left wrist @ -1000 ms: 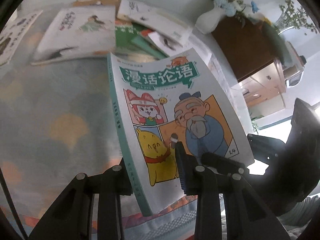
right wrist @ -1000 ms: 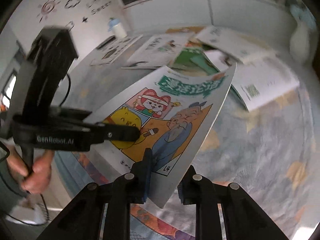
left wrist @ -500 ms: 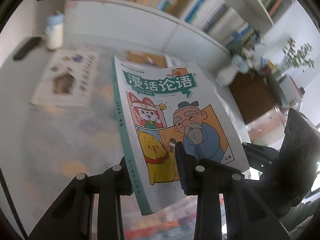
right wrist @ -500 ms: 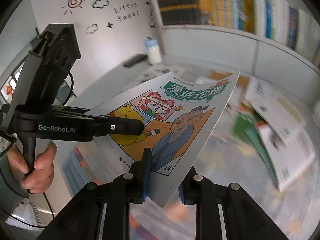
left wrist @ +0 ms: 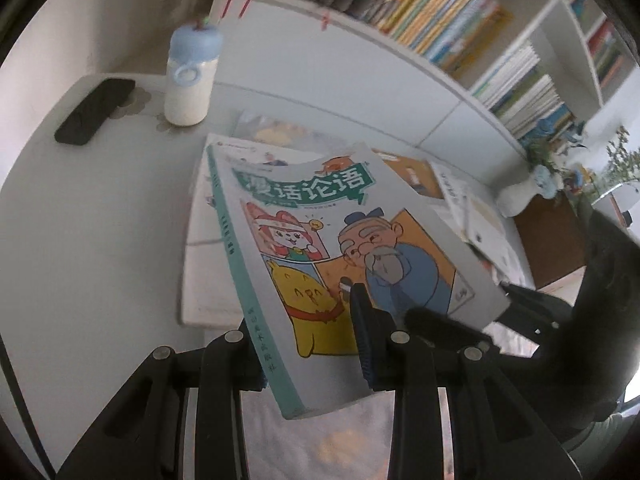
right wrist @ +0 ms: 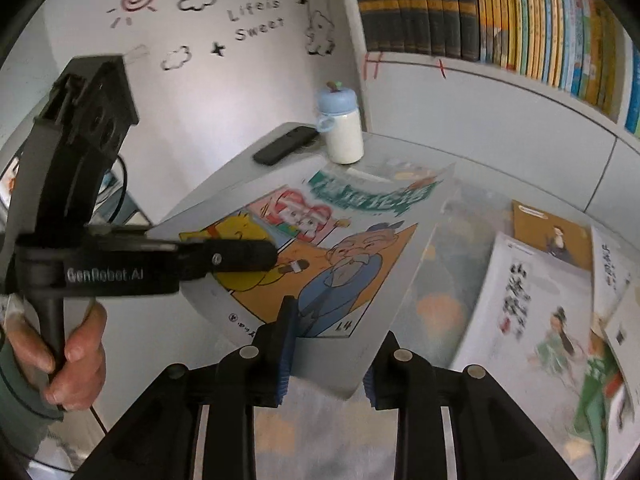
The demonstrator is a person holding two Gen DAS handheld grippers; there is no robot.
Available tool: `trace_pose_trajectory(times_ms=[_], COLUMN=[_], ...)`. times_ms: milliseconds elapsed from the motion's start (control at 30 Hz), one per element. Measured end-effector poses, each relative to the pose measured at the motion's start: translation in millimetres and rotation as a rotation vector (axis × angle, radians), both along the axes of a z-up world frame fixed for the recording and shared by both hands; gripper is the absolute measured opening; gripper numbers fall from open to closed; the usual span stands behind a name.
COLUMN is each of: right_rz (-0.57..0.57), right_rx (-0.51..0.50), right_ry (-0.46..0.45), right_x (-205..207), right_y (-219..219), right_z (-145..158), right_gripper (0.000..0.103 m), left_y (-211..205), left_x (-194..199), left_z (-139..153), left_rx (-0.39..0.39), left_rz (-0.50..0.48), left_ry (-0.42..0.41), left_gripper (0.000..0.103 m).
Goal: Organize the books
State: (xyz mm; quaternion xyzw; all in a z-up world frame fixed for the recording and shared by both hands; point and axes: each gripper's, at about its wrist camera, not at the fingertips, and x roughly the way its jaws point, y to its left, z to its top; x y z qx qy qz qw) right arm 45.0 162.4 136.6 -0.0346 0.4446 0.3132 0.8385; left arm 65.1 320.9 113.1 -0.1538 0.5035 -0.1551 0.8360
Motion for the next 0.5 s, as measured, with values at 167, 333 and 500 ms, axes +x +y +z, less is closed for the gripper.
trace_pose_trajectory(times_ms=[167, 333, 500], right_rz=[-0.047, -0.078, -0.094], right_rx=[-0.029, -0.027, -0.016], right_ry=[0.055, 0.080, 0.132], right_x=[39, 55, 65], right_y=[17, 20, 26], right_z=[-20, -35, -54], right_gripper=[0.028, 0.028, 0.029], left_y=[14, 24, 35], left_x=[31, 47, 47], left_z=[-25, -44, -65], left_rx=[-0.043, -0.091, -0.064], left_rz=[-0.009, -0.009, 0.022], left_ry=[0.024, 0.049, 0.098], left_gripper=[0.029, 0.029, 0.031])
